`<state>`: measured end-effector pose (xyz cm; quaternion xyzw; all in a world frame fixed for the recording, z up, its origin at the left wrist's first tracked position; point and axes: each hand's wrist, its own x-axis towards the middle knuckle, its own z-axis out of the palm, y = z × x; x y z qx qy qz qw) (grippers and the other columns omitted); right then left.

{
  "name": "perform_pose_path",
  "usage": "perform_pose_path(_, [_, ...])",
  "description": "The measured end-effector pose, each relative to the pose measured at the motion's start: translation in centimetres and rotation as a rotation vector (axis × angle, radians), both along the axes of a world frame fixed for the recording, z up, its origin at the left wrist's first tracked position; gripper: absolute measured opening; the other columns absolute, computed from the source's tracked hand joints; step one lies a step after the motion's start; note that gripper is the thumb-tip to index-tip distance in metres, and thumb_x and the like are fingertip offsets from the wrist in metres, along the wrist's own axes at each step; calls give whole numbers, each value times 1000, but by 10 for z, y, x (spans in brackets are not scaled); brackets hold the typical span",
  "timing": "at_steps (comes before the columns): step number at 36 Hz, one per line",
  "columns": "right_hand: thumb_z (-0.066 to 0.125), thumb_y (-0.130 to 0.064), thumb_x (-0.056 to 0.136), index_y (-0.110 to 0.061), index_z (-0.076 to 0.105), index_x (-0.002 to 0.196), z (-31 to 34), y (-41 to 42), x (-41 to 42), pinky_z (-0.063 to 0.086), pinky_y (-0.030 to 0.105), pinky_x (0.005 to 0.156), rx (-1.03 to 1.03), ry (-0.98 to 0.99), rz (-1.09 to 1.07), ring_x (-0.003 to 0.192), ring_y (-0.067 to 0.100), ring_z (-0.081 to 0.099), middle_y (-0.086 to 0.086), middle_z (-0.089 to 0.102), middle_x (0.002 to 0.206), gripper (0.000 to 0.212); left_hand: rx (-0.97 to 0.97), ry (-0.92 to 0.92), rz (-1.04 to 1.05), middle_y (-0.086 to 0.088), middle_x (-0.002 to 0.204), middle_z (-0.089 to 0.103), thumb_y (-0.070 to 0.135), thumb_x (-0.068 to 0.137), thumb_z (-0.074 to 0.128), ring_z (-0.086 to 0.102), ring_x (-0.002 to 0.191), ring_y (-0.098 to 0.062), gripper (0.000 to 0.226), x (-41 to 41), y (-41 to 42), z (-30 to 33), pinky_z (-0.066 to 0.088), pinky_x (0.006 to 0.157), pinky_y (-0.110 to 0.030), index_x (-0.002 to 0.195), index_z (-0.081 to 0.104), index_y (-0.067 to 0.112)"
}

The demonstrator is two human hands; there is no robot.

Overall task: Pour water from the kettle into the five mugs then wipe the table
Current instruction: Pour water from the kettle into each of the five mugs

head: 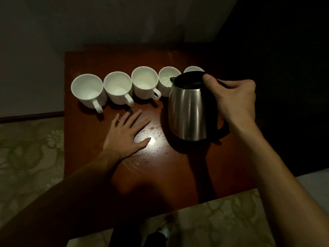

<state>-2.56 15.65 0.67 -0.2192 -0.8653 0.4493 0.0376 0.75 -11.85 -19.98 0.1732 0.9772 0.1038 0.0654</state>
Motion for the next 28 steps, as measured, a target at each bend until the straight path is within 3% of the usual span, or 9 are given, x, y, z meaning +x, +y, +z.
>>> perform_pose_path(10, [80, -63, 88, -34, 82, 96, 0, 1, 0, 68, 42, 84, 19, 1, -8, 85, 6, 79, -11, 80, 88, 30, 3, 4, 1, 6, 171, 15, 82, 92, 28, 17, 156, -28, 73, 0, 0, 0, 6, 125, -54, 158, 18, 53])
perform_pose_path(17, [79, -69, 84, -29, 84, 109, 0, 3, 0, 68, 43, 86, 8, -12, -17, 90, 8, 79, -9, 81, 95, 48, 14, 7, 1, 5, 171, 17, 81, 92, 30, 19, 155, -28, 72, 0, 0, 1, 8, 125, -55, 158, 22, 52])
perform_pose_path(20, [73, -83, 67, -30, 85, 109, 0, 3, 0, 67, 43, 88, -15, -6, -28, 92, 8, 79, -9, 82, 97, 69, 11, 8, 3, 5, 171, 17, 81, 92, 30, 19, 155, -27, 72, 0, 0, 1, 9, 125, -55, 158, 23, 52])
perform_pose_path(22, [71, -84, 65, -30, 86, 109, 1, 2, 1, 67, 43, 88, -24, -2, -23, 92, 8, 80, -9, 82, 97, 72, 11, 9, 3, 5, 171, 17, 81, 92, 30, 19, 155, -28, 72, 1, 0, 0, 10, 125, -55, 158, 22, 52])
perform_pose_path(28, [82, -60, 90, -24, 86, 112, 3, 3, 1, 67, 37, 86, -8, 4, -30, 87, 4, 79, -10, 81, 92, 42, 10, 16, 6, 5, 171, 18, 80, 92, 30, 19, 155, -28, 72, 1, 0, 1, 8, 124, -54, 158, 22, 52])
